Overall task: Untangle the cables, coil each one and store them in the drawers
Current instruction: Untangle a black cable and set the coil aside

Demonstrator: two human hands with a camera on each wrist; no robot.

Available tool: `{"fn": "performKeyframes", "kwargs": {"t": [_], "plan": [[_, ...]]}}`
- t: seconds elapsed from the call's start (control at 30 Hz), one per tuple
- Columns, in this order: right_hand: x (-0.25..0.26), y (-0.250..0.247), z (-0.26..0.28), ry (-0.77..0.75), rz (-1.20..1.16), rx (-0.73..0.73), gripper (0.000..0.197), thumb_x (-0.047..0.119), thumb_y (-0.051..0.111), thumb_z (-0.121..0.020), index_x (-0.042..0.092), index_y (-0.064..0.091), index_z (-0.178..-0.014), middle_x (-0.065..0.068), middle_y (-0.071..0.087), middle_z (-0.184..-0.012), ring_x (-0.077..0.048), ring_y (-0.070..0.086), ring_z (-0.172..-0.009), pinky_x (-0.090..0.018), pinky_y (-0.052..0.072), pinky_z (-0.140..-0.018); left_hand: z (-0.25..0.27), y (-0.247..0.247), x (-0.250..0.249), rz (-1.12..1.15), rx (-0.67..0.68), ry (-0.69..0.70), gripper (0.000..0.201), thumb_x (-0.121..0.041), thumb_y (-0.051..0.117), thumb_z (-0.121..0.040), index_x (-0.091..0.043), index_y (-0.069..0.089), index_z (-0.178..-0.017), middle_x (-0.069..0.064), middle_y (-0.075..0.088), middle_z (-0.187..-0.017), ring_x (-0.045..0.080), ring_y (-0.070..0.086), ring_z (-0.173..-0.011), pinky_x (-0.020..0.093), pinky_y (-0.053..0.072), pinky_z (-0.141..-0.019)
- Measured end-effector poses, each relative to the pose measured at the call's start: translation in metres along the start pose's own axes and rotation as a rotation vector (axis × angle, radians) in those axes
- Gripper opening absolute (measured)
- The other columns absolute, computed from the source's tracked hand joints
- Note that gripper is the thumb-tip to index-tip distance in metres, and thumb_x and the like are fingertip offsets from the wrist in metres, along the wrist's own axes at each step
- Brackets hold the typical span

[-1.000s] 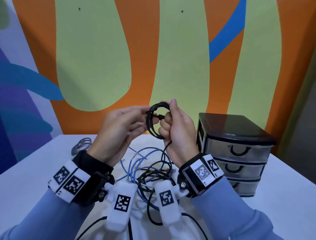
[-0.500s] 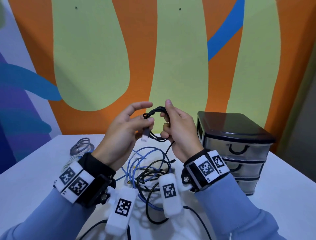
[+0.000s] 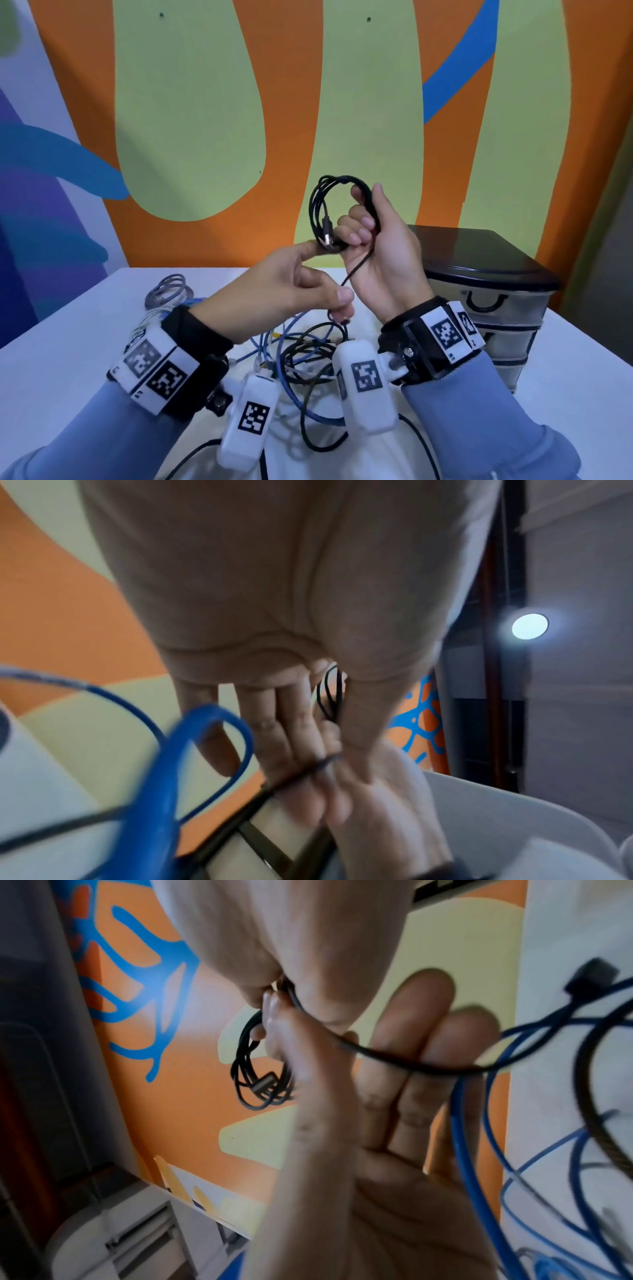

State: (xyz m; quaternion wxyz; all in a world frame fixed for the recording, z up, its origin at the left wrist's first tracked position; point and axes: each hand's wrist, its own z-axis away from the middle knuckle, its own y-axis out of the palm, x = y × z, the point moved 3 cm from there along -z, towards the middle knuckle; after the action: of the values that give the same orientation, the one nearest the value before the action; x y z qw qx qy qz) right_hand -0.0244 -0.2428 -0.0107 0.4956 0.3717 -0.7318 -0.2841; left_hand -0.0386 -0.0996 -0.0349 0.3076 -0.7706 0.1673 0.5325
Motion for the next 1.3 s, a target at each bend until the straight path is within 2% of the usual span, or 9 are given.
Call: {"fn": "performKeyframes", "kwargs": {"t": [0.13,0.27,0.57,0.7,0.8,0.9,1.03,1.17,1.3], "plan": [[0.016,-0.001,-0.002,0.006,-0.079,0.024,0.028,0.032,0.045,-0.111,0.009,0.06,-0.106,0.006,0.033,-0.064,-0.007,0.034,-0.051,-0.016,0.036,-0.043,0.0,-0.023,-0.008,0.078,-0.248,0.082,0.023,-0.016,0.073,-0.091,-0.005,0.076,-0.111,0.01,0.065,-0.072,0.016,0.054,-0.062,0.02,0.048,-0.063],[0.012,0.0,-0.002,0.015,-0.09,0.032,0.029,0.028,0.046,-0.11,0.003,0.061,-0.111,0.005,0.032,-0.064,-0.007,0.03,-0.053,-0.016,0.036,-0.048,0.008,-0.051,-0.011,0.084,-0.4,0.082,0.018,-0.022,0.078,-0.083,-0.006,0.081,-0.091,0.01,0.064,-0.072,0.016,0.051,-0.063,0.018,0.047,-0.059],[0.009,-0.006,-0.004,-0.086,-0.012,-0.086,0.029,0.023,0.046,-0.111,-0.001,0.06,-0.119,0.005,0.025,-0.063,-0.007,0.026,-0.049,-0.018,0.029,-0.045,0.017,-0.06,-0.018,0.327,-0.367,0.111,0.025,-0.006,0.071,-0.081,-0.007,0.081,-0.105,0.018,0.078,-0.101,0.014,0.06,-0.067,0.023,0.056,-0.07],[-0.004,-0.001,-0.001,-0.056,0.069,-0.061,0.03,0.024,0.047,-0.111,-0.002,0.059,-0.12,0.004,0.021,-0.066,-0.006,0.024,-0.049,-0.019,0.027,-0.044,0.009,-0.051,-0.014,0.398,-0.48,0.139,0.024,-0.011,0.072,-0.086,-0.008,0.078,-0.108,0.013,0.077,-0.097,0.007,0.051,-0.05,0.014,0.044,-0.049],[-0.005,0.001,0.001,-0.069,0.056,-0.023,0.029,0.024,0.046,-0.111,-0.001,0.056,-0.123,0.004,0.018,-0.067,-0.007,0.021,-0.05,-0.019,0.026,-0.044,0.005,-0.048,-0.005,0.049,-0.472,0.078,0.017,-0.014,0.069,-0.097,-0.012,0.078,-0.111,0.014,0.079,-0.098,0.011,0.043,-0.038,0.016,0.031,-0.035],[0.001,0.0,0.001,-0.104,0.058,-0.004,0.028,0.024,0.045,-0.112,0.0,0.056,-0.121,0.004,0.018,-0.067,-0.007,0.02,-0.051,-0.02,0.024,-0.045,0.003,-0.044,0.0,-0.069,-0.395,0.031,0.018,-0.014,0.068,-0.1,-0.013,0.077,-0.115,0.011,0.078,-0.09,0.013,0.038,-0.037,0.018,0.029,-0.037],[-0.002,-0.004,-0.002,-0.131,0.206,-0.059,0.027,0.023,0.047,-0.112,0.0,0.061,-0.114,0.005,0.02,-0.064,-0.007,0.019,-0.049,-0.02,0.021,-0.043,0.009,-0.062,-0.008,0.159,-0.549,0.038,0.019,-0.004,0.075,-0.083,-0.005,0.076,-0.101,0.007,0.071,-0.076,0.009,0.042,-0.046,0.013,0.032,-0.041],[-0.012,-0.006,-0.001,-0.129,0.333,-0.077,0.028,0.024,0.048,-0.112,0.002,0.064,-0.108,0.006,0.022,-0.062,-0.008,0.019,-0.051,-0.02,0.022,-0.044,0.016,-0.069,-0.013,0.419,-0.451,0.035,0.026,0.001,0.068,-0.076,-0.009,0.081,-0.095,0.011,0.077,-0.091,0.009,0.067,-0.064,0.012,0.056,-0.062],[-0.015,-0.009,-0.001,-0.145,0.376,-0.112,0.029,0.025,0.047,-0.112,0.002,0.064,-0.109,0.007,0.023,-0.062,-0.008,0.02,-0.05,-0.019,0.023,-0.043,0.019,-0.066,-0.017,0.612,-0.413,0.09,0.025,0.006,0.06,-0.077,-0.007,0.081,-0.08,0.017,0.078,-0.098,0.02,0.078,-0.087,0.019,0.061,-0.077]]}}
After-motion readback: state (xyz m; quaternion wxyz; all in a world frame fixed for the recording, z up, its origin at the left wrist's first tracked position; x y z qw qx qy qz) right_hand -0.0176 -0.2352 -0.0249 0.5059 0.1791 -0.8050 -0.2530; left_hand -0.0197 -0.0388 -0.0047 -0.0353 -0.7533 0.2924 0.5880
